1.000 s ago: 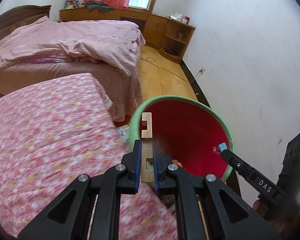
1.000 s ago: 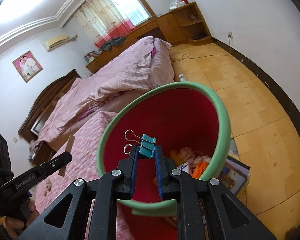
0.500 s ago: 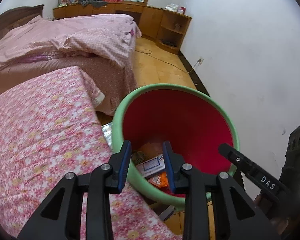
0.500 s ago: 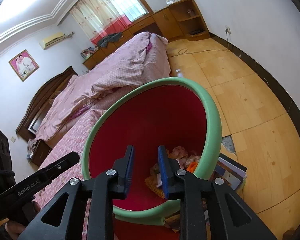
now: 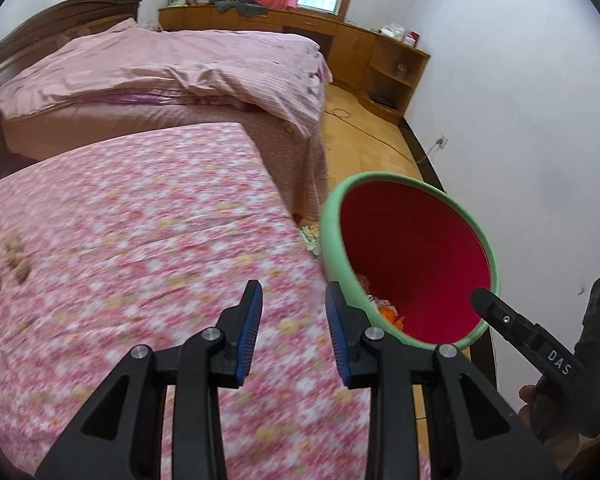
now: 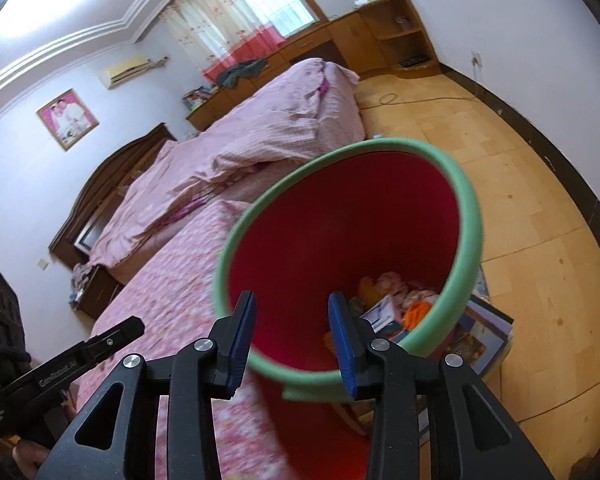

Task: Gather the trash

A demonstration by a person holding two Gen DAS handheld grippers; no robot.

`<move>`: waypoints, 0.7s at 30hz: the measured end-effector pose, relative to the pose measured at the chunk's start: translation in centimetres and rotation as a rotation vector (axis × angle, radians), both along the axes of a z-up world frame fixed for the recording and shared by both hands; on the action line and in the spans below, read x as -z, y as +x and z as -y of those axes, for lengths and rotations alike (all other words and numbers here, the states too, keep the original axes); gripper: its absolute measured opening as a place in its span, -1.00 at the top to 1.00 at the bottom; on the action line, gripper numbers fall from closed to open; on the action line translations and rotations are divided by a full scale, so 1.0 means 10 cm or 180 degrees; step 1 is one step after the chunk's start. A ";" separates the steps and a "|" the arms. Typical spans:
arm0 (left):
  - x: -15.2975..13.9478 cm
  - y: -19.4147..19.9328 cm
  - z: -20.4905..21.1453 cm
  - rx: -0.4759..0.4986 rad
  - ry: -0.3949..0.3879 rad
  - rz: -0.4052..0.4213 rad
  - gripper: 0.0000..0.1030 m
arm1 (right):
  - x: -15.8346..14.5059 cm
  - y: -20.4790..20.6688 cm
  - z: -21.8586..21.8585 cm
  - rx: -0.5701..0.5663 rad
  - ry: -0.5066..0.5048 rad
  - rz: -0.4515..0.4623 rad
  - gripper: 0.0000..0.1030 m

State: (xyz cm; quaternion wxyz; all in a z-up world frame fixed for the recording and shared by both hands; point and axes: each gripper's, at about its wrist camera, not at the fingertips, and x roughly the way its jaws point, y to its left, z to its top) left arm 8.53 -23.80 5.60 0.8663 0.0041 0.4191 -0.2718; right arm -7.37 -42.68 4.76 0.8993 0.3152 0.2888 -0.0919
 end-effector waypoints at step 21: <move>-0.33 -0.55 -1.63 -0.0773 -0.0108 0.0274 0.37 | -0.47 -0.12 -1.52 -0.0793 -0.0404 0.0210 0.03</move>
